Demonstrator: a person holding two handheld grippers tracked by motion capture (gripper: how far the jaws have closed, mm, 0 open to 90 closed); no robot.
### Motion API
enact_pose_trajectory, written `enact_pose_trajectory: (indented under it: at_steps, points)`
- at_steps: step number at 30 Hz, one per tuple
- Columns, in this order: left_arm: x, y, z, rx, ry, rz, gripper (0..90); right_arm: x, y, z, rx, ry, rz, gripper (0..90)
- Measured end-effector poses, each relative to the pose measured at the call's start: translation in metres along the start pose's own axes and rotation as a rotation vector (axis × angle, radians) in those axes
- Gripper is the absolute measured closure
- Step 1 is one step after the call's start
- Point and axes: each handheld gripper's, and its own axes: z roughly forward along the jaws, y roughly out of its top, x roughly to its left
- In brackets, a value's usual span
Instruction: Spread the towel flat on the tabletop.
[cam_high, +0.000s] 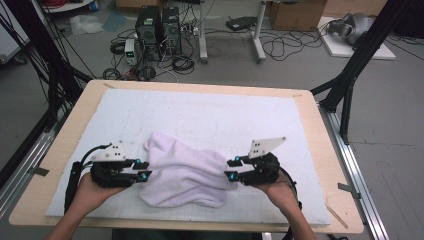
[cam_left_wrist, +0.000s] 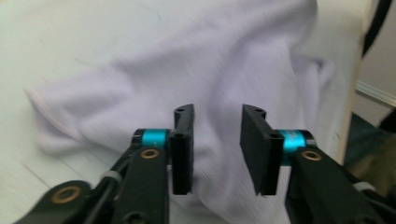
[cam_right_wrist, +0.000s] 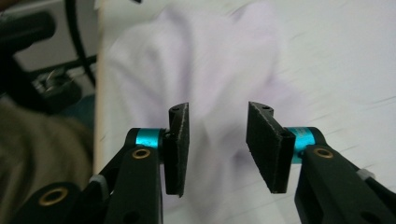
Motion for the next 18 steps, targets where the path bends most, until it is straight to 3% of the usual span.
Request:
enact_pose_trajectory:
  at_steps: [3, 5, 7, 9, 10, 11, 13, 15, 17, 18]
  points:
    - [0.016, 0.013, 0.009, -0.023, 0.025, -0.014, 60.2, -0.022, 0.008, 0.006, 0.004, -0.048, 0.024, 57.7]
    - [0.027, 0.018, 0.02, -0.013, 0.051, -0.023, 58.4, -0.035, 0.009, 0.015, 0.009, -0.067, 0.05, 56.4]
    - [0.036, 0.019, 0.034, 0.002, 0.055, -0.033, 56.0, -0.045, 0.006, 0.028, 0.023, -0.056, 0.083, 52.4]
    - [0.045, 0.016, 0.049, 0.055, 0.08, -0.05, 50.4, -0.051, 0.001, 0.044, 0.072, -0.041, 0.106, 48.2]
    - [0.049, 0.013, 0.057, 0.095, 0.081, -0.063, 46.5, -0.056, -0.003, 0.057, 0.111, -0.006, 0.132, 46.6]
    - [0.053, 0.01, 0.064, 0.139, 0.089, -0.073, 46.5, -0.056, -0.003, 0.057, 0.111, -0.006, 0.132, 46.6]
    - [0.058, 0.003, 0.075, 0.189, 0.08, -0.092, 45.2, -0.06, -0.01, 0.069, 0.171, 0.002, 0.141, 46.6]
    - [0.06, -0.003, 0.082, 0.22, 0.04, -0.103, 53.0, -0.064, -0.015, 0.077, 0.194, 0.032, 0.166, 54.9]
    - [0.058, -0.007, 0.088, 0.252, 0.009, -0.088, 71.0, -0.064, -0.016, 0.082, 0.211, 0.06, 0.161, 71.7]
    - [0.056, -0.007, 0.09, 0.249, 0.029, -0.076, 75.5, -0.064, -0.016, 0.082, 0.209, 0.07, 0.153, 77.9]
